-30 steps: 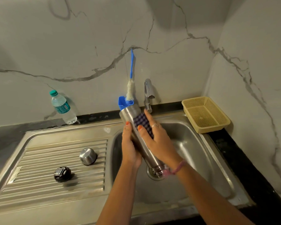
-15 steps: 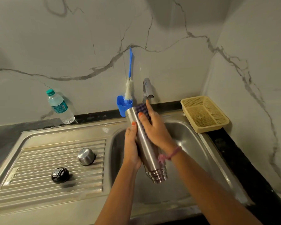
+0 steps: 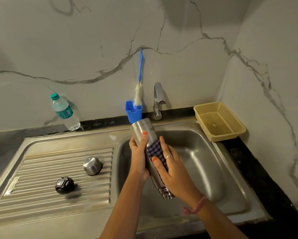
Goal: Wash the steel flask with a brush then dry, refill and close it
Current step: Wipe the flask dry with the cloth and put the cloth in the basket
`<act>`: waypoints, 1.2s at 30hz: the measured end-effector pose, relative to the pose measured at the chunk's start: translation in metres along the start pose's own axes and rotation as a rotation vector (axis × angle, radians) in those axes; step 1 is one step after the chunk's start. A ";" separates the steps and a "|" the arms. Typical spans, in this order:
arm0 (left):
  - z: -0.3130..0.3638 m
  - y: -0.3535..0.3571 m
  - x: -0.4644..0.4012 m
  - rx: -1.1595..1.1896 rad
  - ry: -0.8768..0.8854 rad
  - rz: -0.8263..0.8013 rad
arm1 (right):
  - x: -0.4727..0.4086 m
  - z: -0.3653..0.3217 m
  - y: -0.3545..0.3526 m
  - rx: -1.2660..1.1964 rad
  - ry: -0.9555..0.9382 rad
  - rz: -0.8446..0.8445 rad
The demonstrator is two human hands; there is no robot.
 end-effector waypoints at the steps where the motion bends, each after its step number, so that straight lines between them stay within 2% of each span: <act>1: -0.001 0.001 0.000 0.002 -0.001 -0.007 | 0.004 0.001 -0.001 0.000 0.001 0.006; 4: 0.004 0.000 -0.004 0.106 -0.019 -0.040 | 0.020 0.000 -0.007 0.021 -0.007 -0.002; 10: 0.025 0.002 -0.005 0.131 0.029 0.016 | 0.032 -0.005 -0.009 0.013 -0.012 -0.021; 15: 0.010 0.008 0.009 0.126 -0.061 -0.057 | -0.031 -0.016 -0.017 -0.092 0.038 -0.030; 19: 0.008 0.014 0.016 0.035 -0.063 -0.130 | -0.087 -0.021 -0.026 -0.160 0.114 -0.026; 21: 0.009 0.015 0.016 0.023 -0.041 -0.154 | -0.094 -0.026 -0.026 -0.115 0.106 -0.012; 26: 0.007 0.008 0.019 0.165 -0.033 -0.169 | -0.070 -0.037 -0.020 -0.032 0.061 0.041; 28: 0.011 0.003 0.018 0.198 -0.010 -0.101 | -0.046 -0.034 -0.017 0.000 0.045 0.004; 31: 0.024 -0.005 0.009 0.264 0.031 0.014 | 0.002 -0.031 -0.013 0.150 -0.061 0.042; 34: 0.029 -0.009 0.008 0.236 0.049 0.047 | 0.028 -0.025 -0.007 0.179 -0.066 0.063; 36: 0.023 -0.007 0.011 0.215 -0.001 0.018 | 0.024 -0.025 -0.008 0.147 -0.037 0.065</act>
Point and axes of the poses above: each hand's wrist, its own x-axis away from the middle knuckle, its own y-axis out of the palm, z = x × y, the point moved 4 cm from there along -x, towards the middle knuckle, and after that the axes turned 15 degrees about x, right-handed, at the moved point
